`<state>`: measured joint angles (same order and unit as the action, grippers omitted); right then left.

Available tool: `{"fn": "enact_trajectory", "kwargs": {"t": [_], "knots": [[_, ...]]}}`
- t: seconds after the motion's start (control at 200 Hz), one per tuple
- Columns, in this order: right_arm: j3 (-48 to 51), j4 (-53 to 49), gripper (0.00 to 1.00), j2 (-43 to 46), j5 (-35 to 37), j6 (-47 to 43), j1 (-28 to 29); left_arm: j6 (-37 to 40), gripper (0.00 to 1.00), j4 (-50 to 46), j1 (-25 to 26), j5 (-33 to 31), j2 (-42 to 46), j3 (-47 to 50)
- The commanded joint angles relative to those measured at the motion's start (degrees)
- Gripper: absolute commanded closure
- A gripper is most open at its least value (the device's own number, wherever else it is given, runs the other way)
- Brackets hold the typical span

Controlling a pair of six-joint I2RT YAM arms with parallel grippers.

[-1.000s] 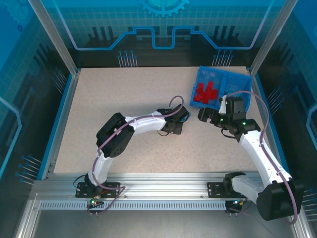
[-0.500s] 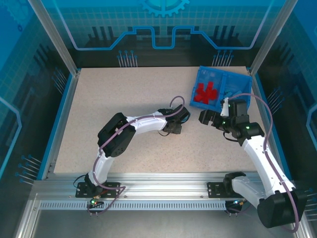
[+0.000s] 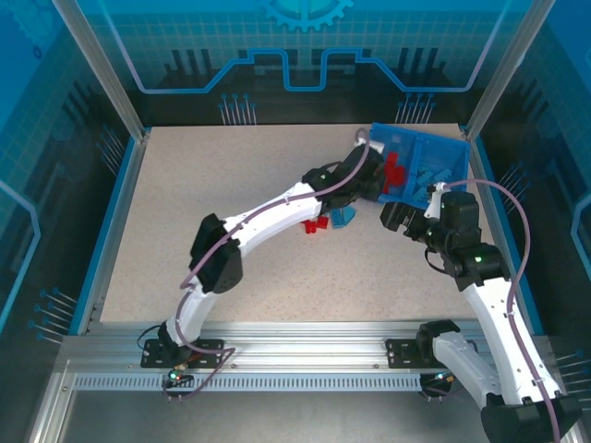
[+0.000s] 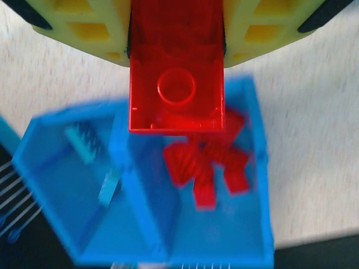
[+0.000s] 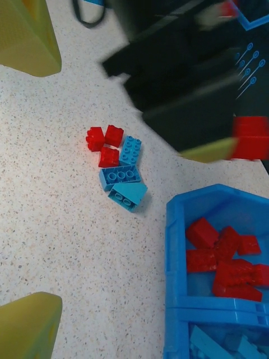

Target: Sort the legos into containers by color

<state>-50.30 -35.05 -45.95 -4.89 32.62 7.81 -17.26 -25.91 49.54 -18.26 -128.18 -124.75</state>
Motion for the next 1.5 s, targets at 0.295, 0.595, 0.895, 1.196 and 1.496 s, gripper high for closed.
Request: {"fn": "enact_trajectory", "kwargs": {"t": [0.295,0.595,0.895,1.196,1.496], "knots": [[-0.41,-4.27,0.00,3.90,1.81,0.60,-0.84,10.60,0.59,12.34,-4.02,2.28,-24.42,-25.43],[-0.41,-5.76,0.00,4.99,2.51,0.86,-0.86,11.25,0.41,15.37,-3.68,3.51,-21.88,-24.24],[2.02,-2.41,0.00,0.47,0.65,-1.27,-0.66,9.92,0.42,34.94,-2.07,4.20,11.06,20.89],[0.21,5.24,0.01,-16.35,2.87,-7.11,9.72,17.82,0.37,35.40,-1.98,5.65,44.77,56.87],[-8.18,12.52,0.06,-38.59,5.35,-2.71,12.62,38.05,0.22,14.96,-1.97,12.95,71.49,70.57]]}}
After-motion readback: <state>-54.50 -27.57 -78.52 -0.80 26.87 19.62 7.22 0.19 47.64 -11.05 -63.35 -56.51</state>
